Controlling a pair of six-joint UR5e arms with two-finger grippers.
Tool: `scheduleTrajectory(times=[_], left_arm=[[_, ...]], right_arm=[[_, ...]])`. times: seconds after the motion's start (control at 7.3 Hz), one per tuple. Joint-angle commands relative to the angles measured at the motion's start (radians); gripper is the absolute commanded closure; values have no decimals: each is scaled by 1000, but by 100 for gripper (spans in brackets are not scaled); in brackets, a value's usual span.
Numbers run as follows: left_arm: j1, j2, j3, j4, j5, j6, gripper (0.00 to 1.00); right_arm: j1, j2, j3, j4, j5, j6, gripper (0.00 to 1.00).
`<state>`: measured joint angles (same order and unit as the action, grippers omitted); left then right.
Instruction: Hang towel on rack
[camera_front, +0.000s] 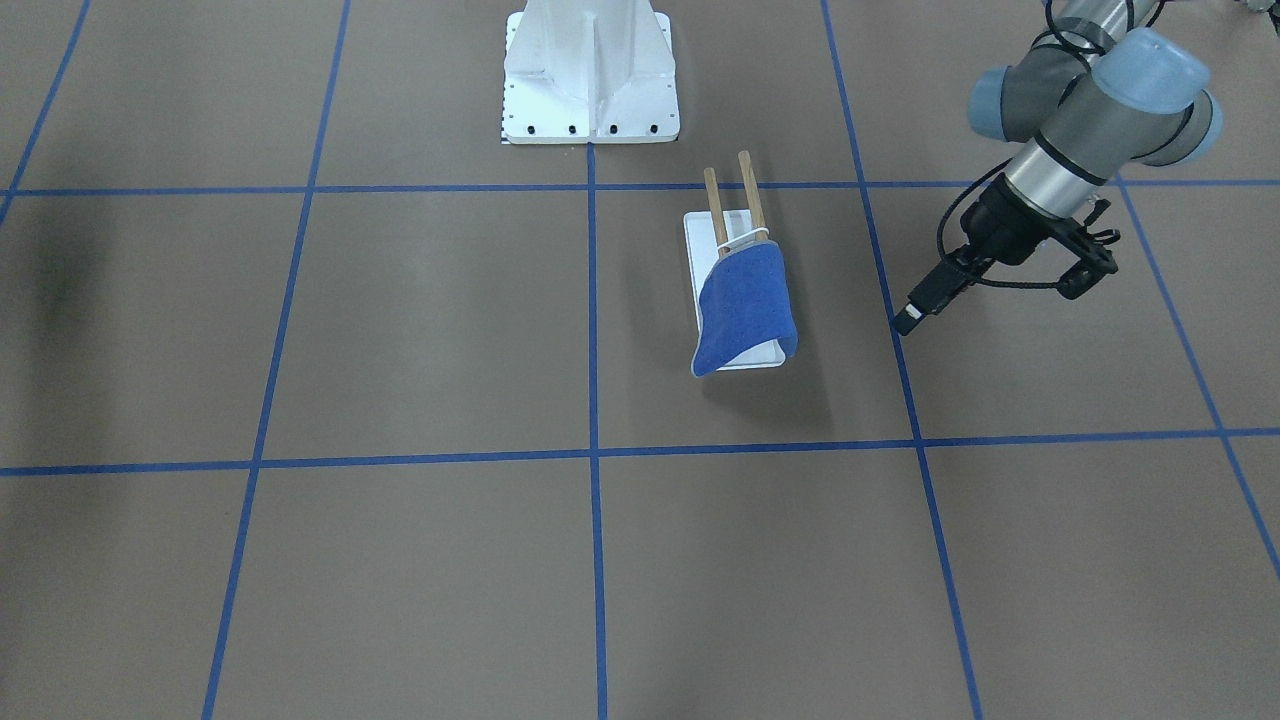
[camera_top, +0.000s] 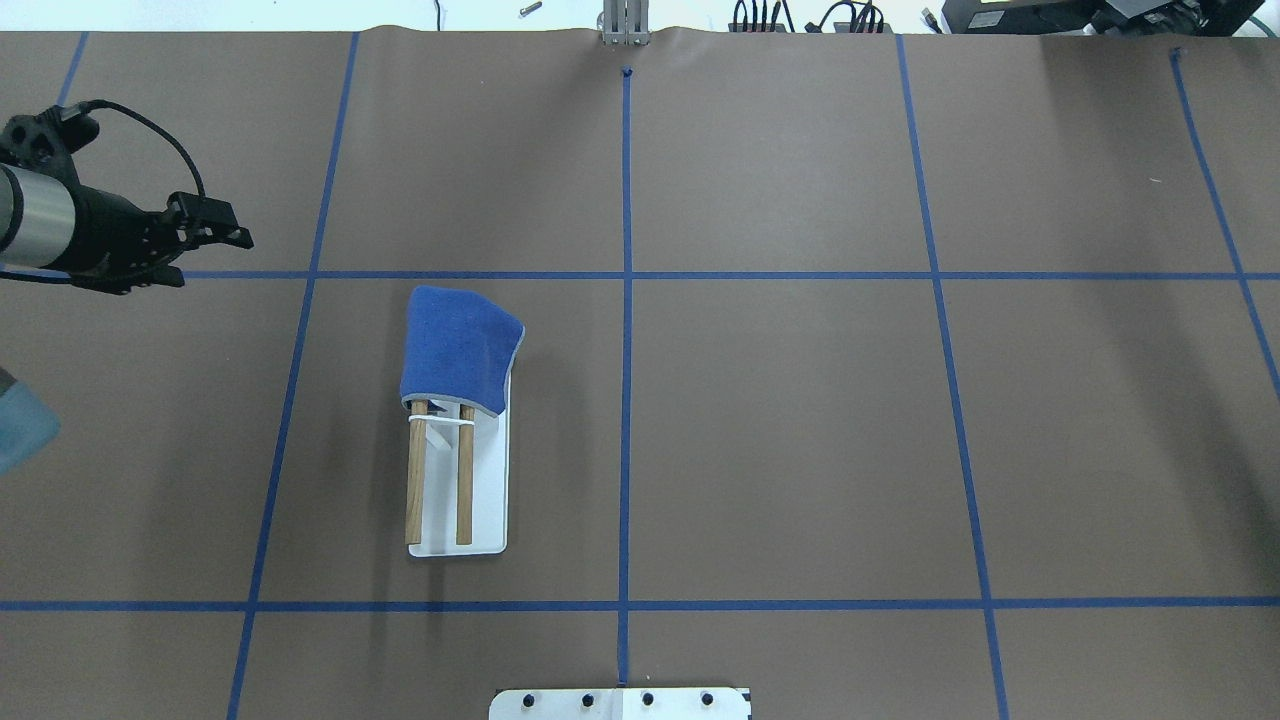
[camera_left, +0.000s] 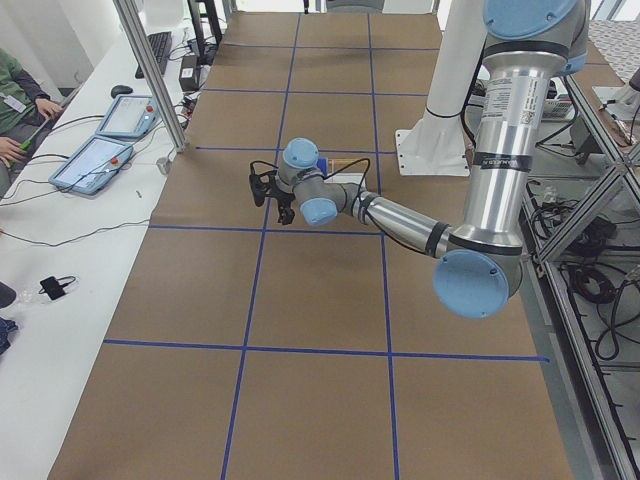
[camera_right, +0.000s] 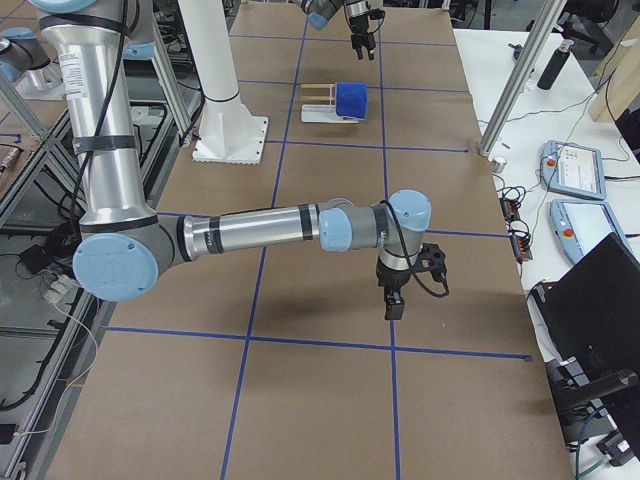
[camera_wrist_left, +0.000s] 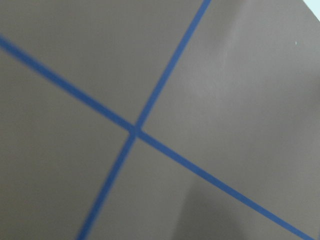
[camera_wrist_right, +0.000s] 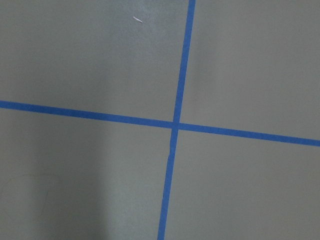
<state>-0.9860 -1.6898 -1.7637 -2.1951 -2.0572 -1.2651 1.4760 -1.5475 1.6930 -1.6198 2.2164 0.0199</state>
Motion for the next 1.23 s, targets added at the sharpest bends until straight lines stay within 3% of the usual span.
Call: scheduleTrajectory(times=[0.0,0.27,0.41,0.68,1.1], left_arm=[[-139,5,0,221,-1,537,2],[-254,16,1,450,-3,932,2],[-305,45,6,496,-8,1042,2],[-380,131,13,640,-120,1144,2],[-569,245,4,644,-248,1456,2]], right_arm=[[10,-60,62,1,-24,-11,0],[10,-81,57,1,-18,-11,0],[10,-80,62,0,-12,-8,0],[10,-78,62,0,-6,-3,0],[10,-78,68,1,8,-5,0]])
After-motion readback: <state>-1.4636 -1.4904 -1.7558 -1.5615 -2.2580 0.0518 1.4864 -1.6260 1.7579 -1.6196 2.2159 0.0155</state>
